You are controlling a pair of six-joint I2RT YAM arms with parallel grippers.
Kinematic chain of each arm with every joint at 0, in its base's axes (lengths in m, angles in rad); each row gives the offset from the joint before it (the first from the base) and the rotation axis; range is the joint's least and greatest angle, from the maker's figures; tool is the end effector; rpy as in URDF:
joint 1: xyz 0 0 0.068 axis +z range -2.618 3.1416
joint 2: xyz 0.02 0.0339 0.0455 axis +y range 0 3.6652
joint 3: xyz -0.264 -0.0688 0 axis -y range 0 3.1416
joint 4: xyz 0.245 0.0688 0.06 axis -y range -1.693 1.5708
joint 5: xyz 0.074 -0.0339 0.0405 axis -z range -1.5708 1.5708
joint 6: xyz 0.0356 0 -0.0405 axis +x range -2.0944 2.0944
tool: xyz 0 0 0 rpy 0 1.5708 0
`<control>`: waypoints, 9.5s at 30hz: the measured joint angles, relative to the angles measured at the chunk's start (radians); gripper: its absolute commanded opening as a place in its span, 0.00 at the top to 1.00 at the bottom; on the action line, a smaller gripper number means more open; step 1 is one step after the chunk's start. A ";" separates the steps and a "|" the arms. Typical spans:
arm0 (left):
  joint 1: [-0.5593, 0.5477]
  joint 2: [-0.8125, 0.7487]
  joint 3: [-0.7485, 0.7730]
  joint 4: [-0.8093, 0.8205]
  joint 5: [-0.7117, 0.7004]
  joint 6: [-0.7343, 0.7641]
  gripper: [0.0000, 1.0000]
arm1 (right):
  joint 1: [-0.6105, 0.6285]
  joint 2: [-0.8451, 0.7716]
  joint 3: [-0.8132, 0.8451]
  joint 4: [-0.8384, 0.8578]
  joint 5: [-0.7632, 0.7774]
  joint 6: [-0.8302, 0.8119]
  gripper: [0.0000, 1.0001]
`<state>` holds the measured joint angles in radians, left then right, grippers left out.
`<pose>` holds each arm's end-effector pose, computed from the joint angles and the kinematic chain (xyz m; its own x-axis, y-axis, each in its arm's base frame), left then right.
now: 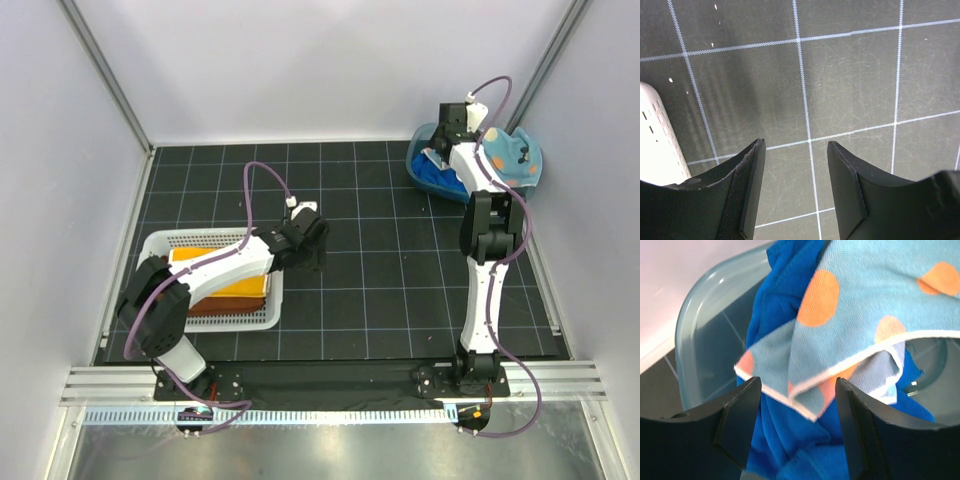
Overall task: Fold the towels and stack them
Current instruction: Grab crumpled towel, then move the towel to the center of the board, then flatten out the crumpled towel
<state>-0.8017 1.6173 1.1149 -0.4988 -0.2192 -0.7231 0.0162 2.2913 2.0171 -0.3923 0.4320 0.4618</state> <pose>0.2382 -0.2350 0.2202 -0.8492 -0.0513 -0.5255 0.0771 0.9725 -0.2196 0.5300 -0.0063 0.2376 -0.4134 0.3980 -0.8190 0.5568 0.8221 0.1185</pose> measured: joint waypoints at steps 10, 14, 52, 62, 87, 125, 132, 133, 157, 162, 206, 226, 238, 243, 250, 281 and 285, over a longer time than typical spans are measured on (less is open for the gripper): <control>0.000 0.000 0.049 -0.018 0.007 0.026 0.43 | 0.000 0.086 0.128 -0.092 0.045 0.006 0.45; 0.000 0.000 0.058 -0.024 0.010 0.027 0.43 | 0.000 0.111 0.141 -0.111 0.056 -0.002 0.66; 0.182 -0.143 0.140 -0.033 0.116 0.021 0.42 | 0.415 -0.771 -0.325 -0.211 -0.106 0.047 0.99; 0.179 -0.170 0.053 -0.011 0.161 -0.004 0.43 | 0.465 -1.146 -0.972 -0.073 -0.114 0.195 0.91; -0.126 0.186 -0.005 0.148 0.151 -0.064 0.37 | 0.593 -1.355 -1.480 -0.027 -0.154 0.238 0.51; -0.194 0.186 -0.026 0.123 -0.062 -0.133 1.00 | 0.832 -1.023 -1.561 0.343 -0.027 0.244 0.37; -0.192 0.178 -0.034 0.120 -0.061 -0.133 1.00 | 0.845 -0.995 -1.561 0.372 0.003 0.262 0.82; -0.191 0.176 -0.036 0.119 -0.061 -0.133 1.00 | 0.845 -0.990 -1.561 0.372 0.001 0.271 0.87; -0.169 0.063 -0.144 0.202 0.044 -0.139 0.42 | 0.817 -1.114 -1.207 -0.084 0.046 0.220 0.98; -0.169 0.068 -0.151 0.281 0.063 -0.137 0.42 | 0.738 -1.113 -1.165 -0.103 0.039 0.193 0.98; -0.169 -0.232 0.356 -0.142 -0.159 0.198 1.00 | 0.614 -1.329 -0.826 -0.197 -0.073 -0.034 0.99; -0.181 -0.272 1.033 -0.344 0.129 0.573 1.00 | 0.614 -1.323 -0.250 -0.314 -0.337 -0.191 0.99; -0.194 -0.447 0.675 -0.294 0.267 0.471 1.00 | 0.614 -1.458 -0.415 -0.350 -0.412 -0.144 0.99; -0.189 -0.479 0.561 -0.275 0.202 0.460 1.00 | 0.614 -1.446 -0.562 -0.343 -0.375 -0.134 0.99; 0.037 -0.287 0.578 -0.187 0.265 0.433 1.00 | 0.533 -1.213 -0.579 -0.282 -0.284 -0.171 0.99; 0.123 -0.436 0.615 -0.150 0.712 0.404 1.00 | 0.379 -1.370 -0.418 -0.355 -0.668 -0.120 0.99; 0.123 -0.420 0.649 -0.166 0.690 0.390 1.00 | 0.378 -1.343 -0.395 -0.373 -0.667 -0.119 0.99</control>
<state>-0.6785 1.1969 1.7638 -0.6651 0.4706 -0.3332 0.3946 0.9485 1.6222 -0.7658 -0.2352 0.3431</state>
